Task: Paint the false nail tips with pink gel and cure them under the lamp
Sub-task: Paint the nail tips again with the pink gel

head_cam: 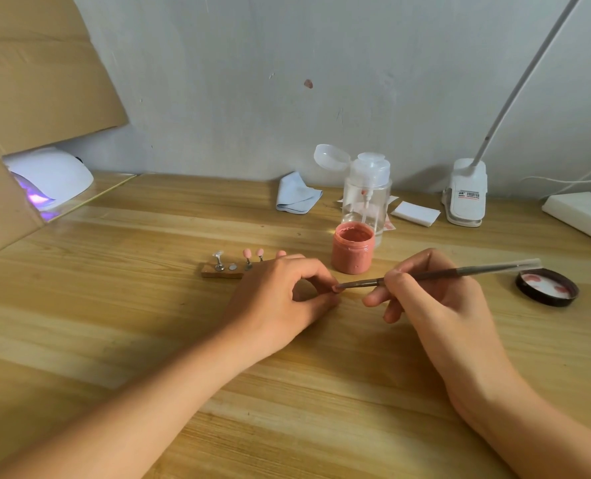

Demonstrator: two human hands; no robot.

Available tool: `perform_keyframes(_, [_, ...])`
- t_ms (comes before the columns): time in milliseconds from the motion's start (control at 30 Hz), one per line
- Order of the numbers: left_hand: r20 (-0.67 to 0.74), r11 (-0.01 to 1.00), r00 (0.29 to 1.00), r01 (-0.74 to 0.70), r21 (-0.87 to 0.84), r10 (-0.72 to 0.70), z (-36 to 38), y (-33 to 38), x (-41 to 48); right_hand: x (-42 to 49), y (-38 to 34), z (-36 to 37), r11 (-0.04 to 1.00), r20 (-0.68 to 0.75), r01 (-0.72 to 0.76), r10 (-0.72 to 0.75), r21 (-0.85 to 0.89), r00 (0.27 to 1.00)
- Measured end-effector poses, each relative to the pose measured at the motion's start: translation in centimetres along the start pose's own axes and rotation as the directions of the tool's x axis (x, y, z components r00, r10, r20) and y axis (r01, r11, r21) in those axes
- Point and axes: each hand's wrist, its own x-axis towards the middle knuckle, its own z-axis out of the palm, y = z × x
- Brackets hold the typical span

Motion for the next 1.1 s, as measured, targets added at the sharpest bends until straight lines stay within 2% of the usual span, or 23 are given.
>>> perform_keyframes(400, [-0.004,1.0,1.0,-0.003,0.014,0.003,-0.15,0.07,-0.01,0.07,0.07,-0.18,1.0,-0.039,0.016,-0.015,0.013,0.999])
perform_keyframes(900, [-0.026,1.0,1.0,-0.016,0.016,0.016,0.06,-0.12,0.05,0.08,0.01,-0.03,0.999,-0.007,-0.012,0.012,0.03,1.0])
perform_keyframes(1100, [-0.015,1.0,1.0,-0.013,-0.028,0.013,-0.01,-0.01,0.0,0.11,0.01,-0.12,1.0,-0.033,-0.024,0.024,0.019,0.999])
